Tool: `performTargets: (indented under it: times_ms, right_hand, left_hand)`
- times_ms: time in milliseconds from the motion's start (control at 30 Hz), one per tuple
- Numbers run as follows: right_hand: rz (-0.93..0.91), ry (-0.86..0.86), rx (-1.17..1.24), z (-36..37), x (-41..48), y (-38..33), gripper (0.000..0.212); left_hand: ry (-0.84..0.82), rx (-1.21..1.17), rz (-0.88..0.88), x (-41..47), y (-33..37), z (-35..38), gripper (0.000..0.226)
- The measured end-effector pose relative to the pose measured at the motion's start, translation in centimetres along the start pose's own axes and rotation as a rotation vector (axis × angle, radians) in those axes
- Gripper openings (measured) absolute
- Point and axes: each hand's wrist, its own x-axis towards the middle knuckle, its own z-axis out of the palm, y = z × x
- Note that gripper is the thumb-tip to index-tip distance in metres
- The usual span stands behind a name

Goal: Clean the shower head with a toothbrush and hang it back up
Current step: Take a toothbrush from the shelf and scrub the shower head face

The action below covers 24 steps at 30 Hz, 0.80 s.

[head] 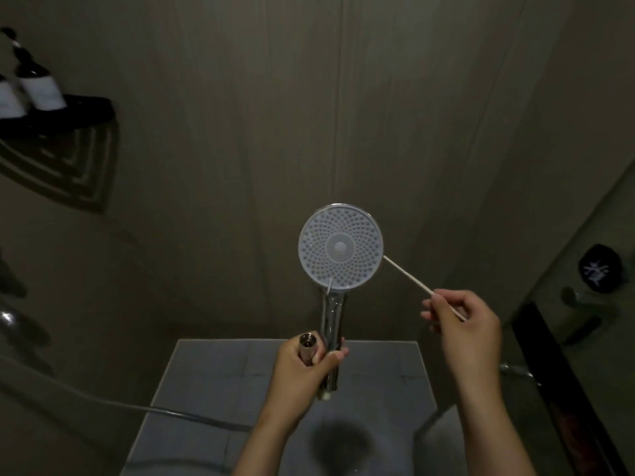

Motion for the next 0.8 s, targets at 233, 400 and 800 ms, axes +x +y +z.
performTargets:
  times_ms: [233,400,800]
  right_hand:
    - [0.082,0.119,0.15,0.6,-0.9,-0.8,0.011]
    - [0.161,0.026,0.359,1.6,-1.3,-1.4,0.014]
    - [-0.057,-0.329,0.049,7.5,-4.1,-1.4,0.018]
  left_hand:
    - [-0.099,-0.02,0.008,0.4,0.1,-1.4,0.037]
    - [-0.154,0.023,0.034,1.7,-0.2,-3.6,0.039]
    - [0.101,0.123,0.003,2.0,-0.6,-6.5,0.046]
